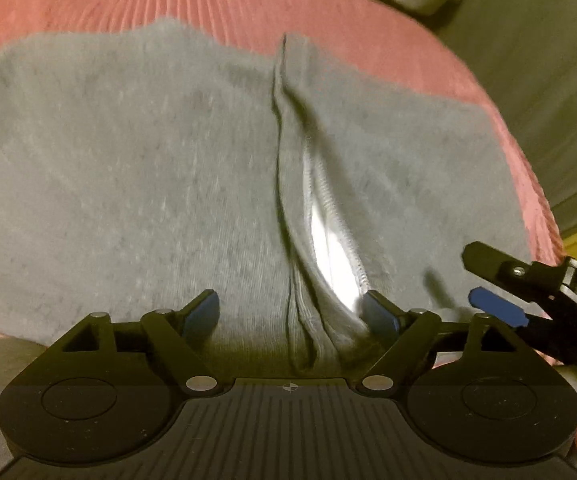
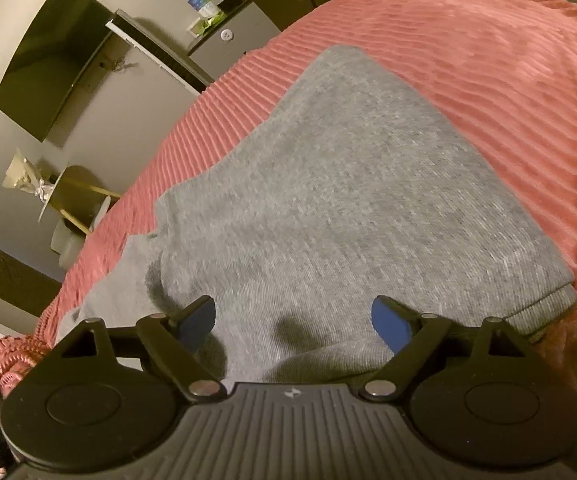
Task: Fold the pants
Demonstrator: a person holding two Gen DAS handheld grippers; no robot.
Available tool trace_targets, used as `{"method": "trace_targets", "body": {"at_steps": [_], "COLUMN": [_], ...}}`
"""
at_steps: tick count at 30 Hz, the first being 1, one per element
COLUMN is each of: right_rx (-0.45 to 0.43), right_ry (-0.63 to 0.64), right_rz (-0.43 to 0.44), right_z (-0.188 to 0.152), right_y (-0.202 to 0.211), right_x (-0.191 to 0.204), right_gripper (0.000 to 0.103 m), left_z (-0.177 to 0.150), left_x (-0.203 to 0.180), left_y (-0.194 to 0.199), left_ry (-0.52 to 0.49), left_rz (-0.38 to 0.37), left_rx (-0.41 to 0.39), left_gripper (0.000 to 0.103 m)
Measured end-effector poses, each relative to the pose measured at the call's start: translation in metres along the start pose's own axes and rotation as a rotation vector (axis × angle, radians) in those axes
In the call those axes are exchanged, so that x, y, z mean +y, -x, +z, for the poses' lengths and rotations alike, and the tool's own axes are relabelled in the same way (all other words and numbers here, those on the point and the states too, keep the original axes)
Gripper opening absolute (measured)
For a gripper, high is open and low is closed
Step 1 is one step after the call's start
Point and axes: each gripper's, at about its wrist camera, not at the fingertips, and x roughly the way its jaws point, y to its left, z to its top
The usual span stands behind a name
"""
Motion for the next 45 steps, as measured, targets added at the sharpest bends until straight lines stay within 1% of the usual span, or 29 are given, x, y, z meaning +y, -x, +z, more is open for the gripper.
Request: {"method": "trace_targets", "body": {"at_steps": [2, 3, 4, 6, 8, 9, 10, 11, 12, 14, 15, 16, 17, 18, 19, 20, 22, 25, 27, 28, 31, 34, 37, 41, 42, 43, 44, 45], "right_rx": [0.000, -0.001, -0.001, 0.000, 0.001, 0.002, 0.003, 0.003, 0.002, 0.002, 0.002, 0.003, 0.004, 0.005, 0.005, 0.005, 0.004, 0.006, 0.010, 0.011, 0.007, 0.003, 0.004, 0.007, 0.008, 0.008, 0.006, 0.002], "right_ry": [0.010, 0.010, 0.009, 0.007, 0.012, 0.014, 0.016, 0.019, 0.021, 0.022, 0.023, 0.027, 0.033, 0.039, 0.046, 0.053, 0.056, 0.072, 0.108, 0.128, 0.164, 0.151, 0.143, 0.172, 0.182, 0.192, 0.205, 0.219], "right_rz": [-0.001, 0.000, 0.001, 0.003, 0.002, 0.001, 0.001, 0.001, 0.000, -0.003, -0.005, -0.005, -0.006, -0.009, -0.011, -0.014, -0.023, -0.045, -0.072, -0.085, -0.108, -0.115, -0.113, -0.140, -0.157, -0.180, -0.204, -0.226], "right_z": [-0.001, -0.001, -0.001, 0.000, 0.000, 0.000, 0.000, 0.000, -0.001, -0.001, -0.001, -0.001, -0.001, -0.001, -0.001, -0.001, -0.001, 0.001, 0.000, 0.000, -0.002, -0.001, 0.001, 0.004, 0.005, 0.007, 0.009, 0.011], "right_y": [0.001, 0.002, 0.002, 0.002, 0.002, 0.002, 0.002, 0.002, 0.002, 0.002, 0.002, 0.001, 0.001, 0.001, 0.001, 0.001, 0.002, 0.005, 0.007, 0.007, 0.010, 0.012, 0.015, 0.018, 0.018, 0.018, 0.018, 0.017], "right_x": [0.001, 0.001, 0.000, 0.000, 0.000, 0.000, 0.000, 0.000, 0.001, 0.001, 0.002, 0.002, 0.003, 0.004, 0.004, 0.005, 0.005, 0.009, 0.015, 0.018, 0.022, 0.019, 0.019, 0.024, 0.025, 0.026, 0.027, 0.028], "right_gripper": [0.087, 0.087, 0.087, 0.087, 0.087, 0.088, 0.088, 0.088, 0.088, 0.088, 0.089, 0.090, 0.091, 0.091, 0.091, 0.091, 0.091, 0.091, 0.090, 0.090, 0.090, 0.090, 0.090, 0.090, 0.091, 0.091, 0.091, 0.091], "left_z": [0.001, 0.001, 0.001, -0.001, -0.002, -0.003, -0.003, -0.004, -0.003, -0.002, -0.002, -0.001, -0.002, -0.002, -0.001, 0.000, -0.001, 0.002, 0.000, -0.003, -0.005, -0.005, -0.008, -0.009, -0.010, -0.011, -0.011, -0.010], "left_x": [0.002, 0.004, 0.006, 0.008, 0.005, 0.003, 0.001, -0.002, -0.005, -0.008, -0.009, -0.007, -0.006, -0.007, -0.009, -0.010, -0.004, 0.005, 0.006, 0.002, -0.002, -0.004, -0.011, -0.007, -0.006, -0.007, -0.007, -0.006], "left_y": [0.005, 0.010, 0.015, 0.027, 0.035, 0.038, 0.041, 0.042, 0.039, 0.023, 0.010, -0.004, -0.009, -0.009, -0.007, -0.005, -0.004, 0.000, 0.007, 0.011, 0.007, 0.006, 0.007, 0.009, 0.009, 0.012, 0.016, 0.021], "left_ry": [0.018, 0.033, 0.046, 0.065, 0.054, 0.045, 0.031, 0.011, -0.008, -0.024, -0.020, -0.011, -0.014, -0.033, -0.057, -0.068, -0.040, -0.009, -0.028, -0.048, -0.091, -0.092, -0.114, -0.105, -0.108, -0.111, -0.112, -0.110], "left_rz": [-0.015, -0.038, -0.064, -0.092, -0.109, -0.124, -0.138, -0.134, -0.114, -0.064, -0.054, -0.062, -0.061, -0.056, -0.051, -0.054, -0.081, -0.111, -0.106, -0.094, -0.039, -0.028, 0.007, 0.028, 0.031, 0.050, 0.075, 0.094], "left_rx": [-0.005, -0.018, -0.031, -0.055, -0.071, -0.077, -0.090, -0.104, -0.108, -0.071, -0.025, 0.030, 0.033, 0.011, -0.007, -0.018, -0.016, -0.026, -0.053, -0.064, -0.071, -0.071, -0.094, -0.090, -0.090, -0.097, -0.108, -0.117], "left_gripper": [0.081, 0.081, 0.081, 0.081, 0.081, 0.082, 0.086, 0.089, 0.092, 0.088, 0.077, 0.067, 0.067, 0.060, 0.042, 0.034, 0.025, 0.020, 0.019, 0.019, 0.018, 0.017, 0.014, 0.015, 0.020, 0.028, 0.033, 0.041]}}
